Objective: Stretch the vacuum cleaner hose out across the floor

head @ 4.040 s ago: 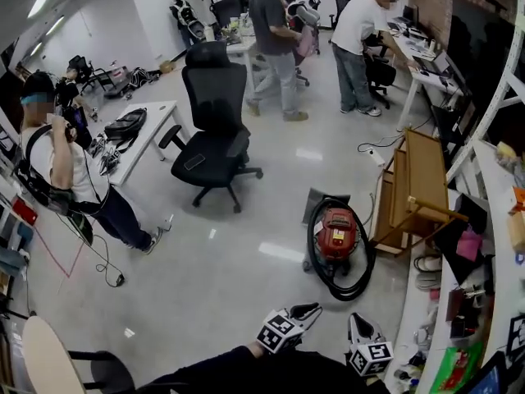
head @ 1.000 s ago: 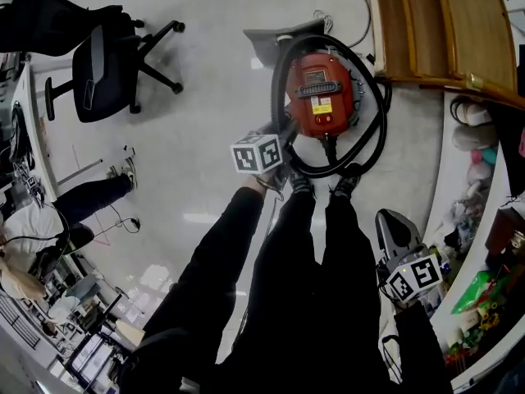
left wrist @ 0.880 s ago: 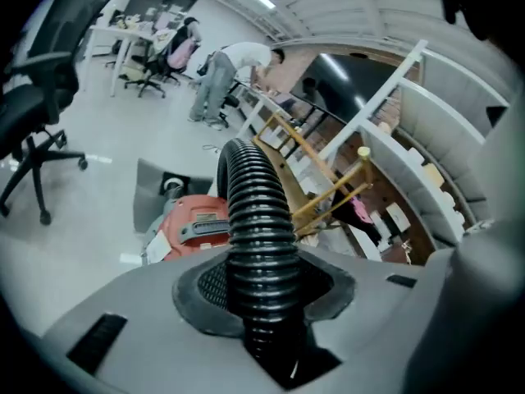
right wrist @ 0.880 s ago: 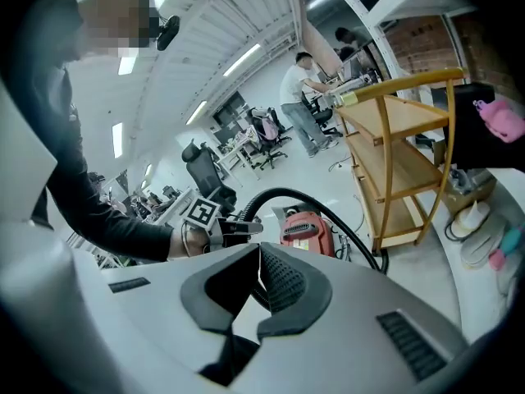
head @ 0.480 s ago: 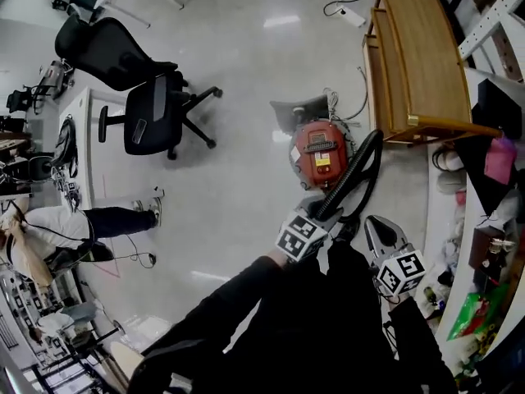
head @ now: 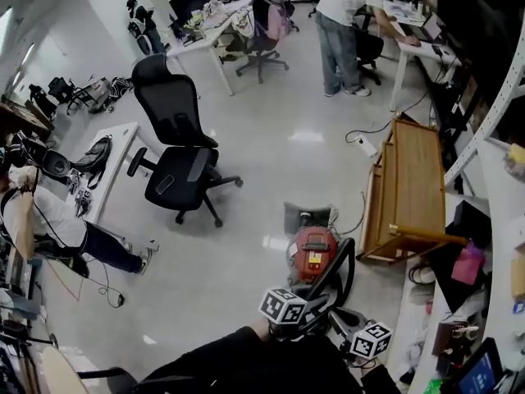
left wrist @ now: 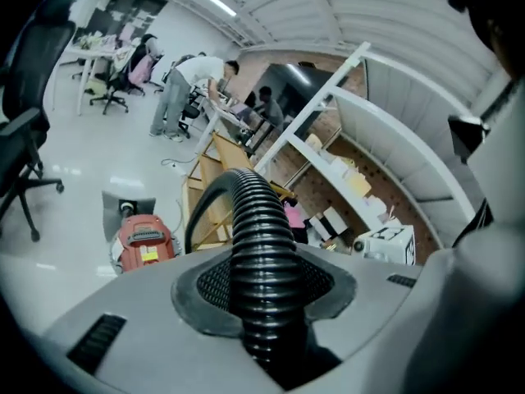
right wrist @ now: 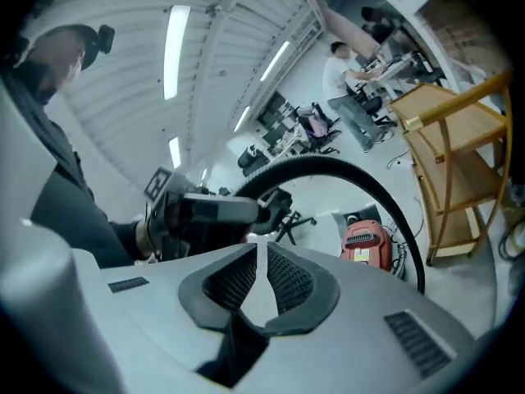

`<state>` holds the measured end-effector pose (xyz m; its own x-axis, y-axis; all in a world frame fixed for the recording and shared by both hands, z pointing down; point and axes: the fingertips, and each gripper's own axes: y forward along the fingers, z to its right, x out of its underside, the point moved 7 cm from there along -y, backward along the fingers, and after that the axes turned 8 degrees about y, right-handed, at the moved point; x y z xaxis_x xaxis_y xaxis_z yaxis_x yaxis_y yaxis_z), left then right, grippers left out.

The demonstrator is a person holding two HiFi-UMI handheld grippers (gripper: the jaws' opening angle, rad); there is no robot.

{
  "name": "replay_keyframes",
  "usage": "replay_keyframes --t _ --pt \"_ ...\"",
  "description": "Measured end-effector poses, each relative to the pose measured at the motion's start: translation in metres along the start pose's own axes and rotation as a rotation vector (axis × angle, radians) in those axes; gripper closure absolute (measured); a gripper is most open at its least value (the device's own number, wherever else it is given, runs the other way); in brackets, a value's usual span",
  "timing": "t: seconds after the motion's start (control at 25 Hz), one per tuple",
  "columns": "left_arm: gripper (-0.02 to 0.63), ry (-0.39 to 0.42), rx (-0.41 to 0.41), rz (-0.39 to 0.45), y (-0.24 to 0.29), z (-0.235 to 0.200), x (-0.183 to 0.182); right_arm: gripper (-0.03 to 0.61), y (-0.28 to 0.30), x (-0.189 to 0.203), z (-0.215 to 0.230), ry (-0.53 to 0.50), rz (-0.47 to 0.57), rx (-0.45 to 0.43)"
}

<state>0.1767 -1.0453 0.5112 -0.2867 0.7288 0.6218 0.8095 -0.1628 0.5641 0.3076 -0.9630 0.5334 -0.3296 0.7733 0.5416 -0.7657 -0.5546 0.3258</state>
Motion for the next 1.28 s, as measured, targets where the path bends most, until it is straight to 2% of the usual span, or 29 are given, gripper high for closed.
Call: replay_keyframes --t 0.12,0.24,0.36,0.44,0.6,0.68,0.76,0.8,0.88,1.0,1.04,1.08,1.2,1.28 --pt "0.456 -0.040 0.039 0.039 -0.032 -0.002 -0.002 0.487 0.017 0.039 -0.042 -0.121 -0.146 -0.020" --pt "0.456 -0.001 0.076 0.077 -0.061 -0.002 -0.008 0.371 0.041 0.068 -0.076 -0.229 -0.243 -0.039" --pt "0.454 0.042 0.139 0.111 -0.085 0.011 -0.008 0.312 0.069 0.090 -0.110 -0.331 -0.292 -0.028" --pt "0.449 0.039 0.190 0.127 -0.099 0.017 -0.001 0.307 0.091 0.106 -0.133 -0.392 -0.291 -0.003" --pt "0.442 0.005 0.271 0.136 -0.124 0.019 0.012 0.308 0.129 0.122 -0.167 -0.486 -0.221 0.136" --pt "0.439 -0.030 0.336 0.143 -0.140 0.028 0.016 0.335 0.135 0.138 -0.176 -0.511 -0.250 0.160" --pt "0.434 -0.029 0.393 0.148 -0.155 0.047 0.016 0.376 0.133 0.148 -0.185 -0.537 -0.269 0.153" --pt "0.431 -0.006 0.409 0.147 -0.161 0.058 0.015 0.417 0.131 0.148 -0.191 -0.549 -0.259 0.140" --pt "0.431 0.053 0.426 0.137 -0.171 0.078 0.013 0.421 0.127 0.147 -0.206 -0.569 -0.227 0.094" --pt "0.428 0.105 0.454 0.105 -0.174 0.098 0.013 0.426 0.116 0.148 -0.229 -0.542 -0.176 -0.041" --pt "0.400 0.135 0.452 0.085 -0.173 0.105 0.016 0.428 0.111 0.150 -0.236 -0.518 -0.161 -0.089" --pt "0.352 0.187 0.433 0.058 -0.172 0.111 0.021 0.430 0.105 0.153 -0.241 -0.495 -0.148 -0.133" --pt "0.289 0.378 0.309 -0.043 -0.165 0.127 0.043 0.430 0.080 0.166 -0.254 -0.449 -0.133 -0.228" --pt "0.270 0.388 0.272 -0.074 -0.167 0.137 0.063 0.431 0.062 0.183 -0.262 -0.438 -0.144 -0.262"
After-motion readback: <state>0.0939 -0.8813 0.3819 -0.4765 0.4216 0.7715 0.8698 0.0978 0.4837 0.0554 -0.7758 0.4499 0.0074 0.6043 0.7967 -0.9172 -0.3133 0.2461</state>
